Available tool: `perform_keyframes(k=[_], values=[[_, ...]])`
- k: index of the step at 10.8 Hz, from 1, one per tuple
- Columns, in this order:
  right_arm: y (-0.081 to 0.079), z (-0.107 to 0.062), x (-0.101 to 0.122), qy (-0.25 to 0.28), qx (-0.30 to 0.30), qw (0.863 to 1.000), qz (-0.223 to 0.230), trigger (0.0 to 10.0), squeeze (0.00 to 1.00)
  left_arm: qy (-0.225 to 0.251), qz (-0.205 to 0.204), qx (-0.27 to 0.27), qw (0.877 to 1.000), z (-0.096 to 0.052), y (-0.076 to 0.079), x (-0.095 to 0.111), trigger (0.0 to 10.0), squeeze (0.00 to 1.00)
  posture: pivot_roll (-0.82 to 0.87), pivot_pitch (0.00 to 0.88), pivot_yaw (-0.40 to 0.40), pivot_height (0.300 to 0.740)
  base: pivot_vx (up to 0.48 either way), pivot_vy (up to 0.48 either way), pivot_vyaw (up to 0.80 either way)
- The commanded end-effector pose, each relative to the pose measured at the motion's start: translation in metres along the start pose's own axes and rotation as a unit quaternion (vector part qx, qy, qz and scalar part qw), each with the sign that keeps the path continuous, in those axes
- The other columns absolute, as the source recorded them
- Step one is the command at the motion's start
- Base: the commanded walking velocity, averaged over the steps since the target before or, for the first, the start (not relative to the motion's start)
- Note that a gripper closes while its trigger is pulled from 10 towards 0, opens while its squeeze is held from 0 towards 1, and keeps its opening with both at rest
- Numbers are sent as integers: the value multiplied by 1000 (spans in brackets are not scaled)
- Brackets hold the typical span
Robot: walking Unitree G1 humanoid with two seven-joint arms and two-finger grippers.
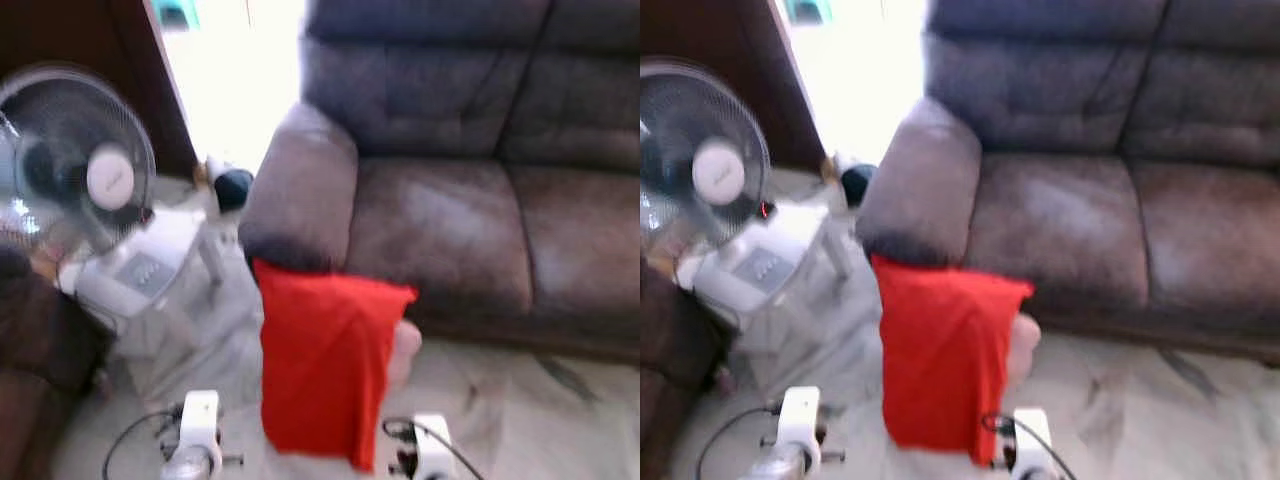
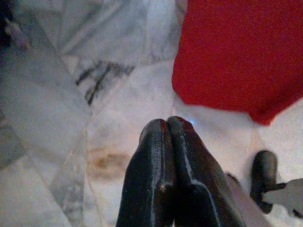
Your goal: Move the pillow to the sofa from floor
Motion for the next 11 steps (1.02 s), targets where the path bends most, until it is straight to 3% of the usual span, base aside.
perform_keyframes(k=[1, 8, 11], values=[[12, -3, -8, -11, -15, 1000, 1, 10000, 0, -17, 4, -15, 1000, -2, 11, -12, 10000, 0, 56, 119, 28, 740, 300, 0, 0], [12, -2, -7, -11, -15, 1000, 2, 10000, 0, -15, 3, -15, 1000, -2, 11, -10, 10000, 0, 62, 141, 21, 740, 290, 0, 0], [13, -3, -6, -3, -18, 1000, 23, 10000, 0, -9, 25, -8, 1000, -1, 9, -7, 10000, 0, 55, 154, 19, 740, 0, 0, 0]])
Point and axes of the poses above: a point about 5 cm out from each wrist's last joint towards the gripper, its own z axis pointing out of the wrist towards the gripper, its own x axis along the axis of the wrist's last joint, y = z × x, the point moved 5 cm from there along z, pointing out of the wrist towards the gripper, and after that the axes turned 12 degrees about z, right-handed, at the moved point
